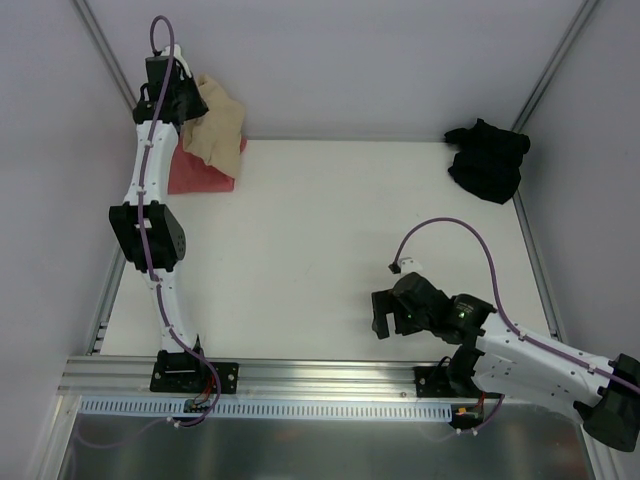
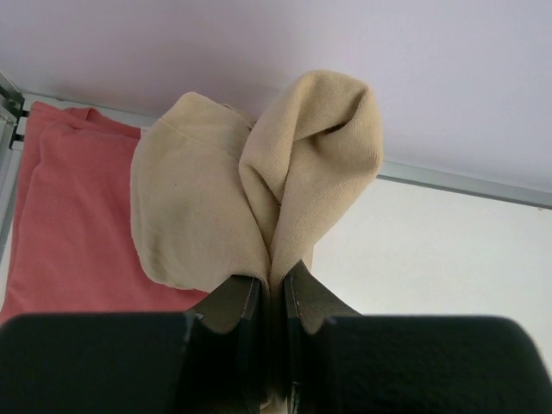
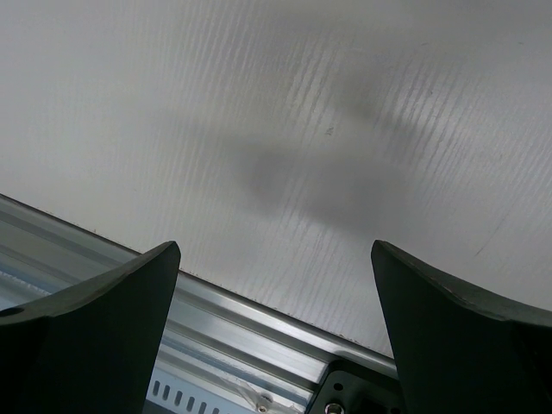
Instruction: Fold and stack the t-shirts
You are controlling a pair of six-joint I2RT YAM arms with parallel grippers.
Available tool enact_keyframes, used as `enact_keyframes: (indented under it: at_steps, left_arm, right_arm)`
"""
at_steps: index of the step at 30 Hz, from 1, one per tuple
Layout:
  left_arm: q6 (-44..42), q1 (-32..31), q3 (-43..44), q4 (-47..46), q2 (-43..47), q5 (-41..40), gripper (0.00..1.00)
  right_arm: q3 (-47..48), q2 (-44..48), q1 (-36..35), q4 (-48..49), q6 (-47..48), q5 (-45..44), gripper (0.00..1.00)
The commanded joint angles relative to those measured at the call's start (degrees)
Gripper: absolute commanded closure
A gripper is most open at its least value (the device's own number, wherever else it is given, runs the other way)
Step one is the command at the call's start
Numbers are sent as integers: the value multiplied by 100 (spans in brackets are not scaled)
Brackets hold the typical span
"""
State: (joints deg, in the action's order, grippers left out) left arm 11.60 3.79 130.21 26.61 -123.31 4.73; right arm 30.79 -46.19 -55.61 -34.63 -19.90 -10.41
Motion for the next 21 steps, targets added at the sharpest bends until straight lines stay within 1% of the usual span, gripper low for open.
enact_keyframes:
  at_steps: [1,21]
  left_arm:
    - [220,-36,382,-332,413,238,100]
    - [563,-326,707,-358,35,599,100]
  right_arm:
    - [-64,41,24,141,-23,4,1]
    - [-161,76,16,132,-31,-13,1]
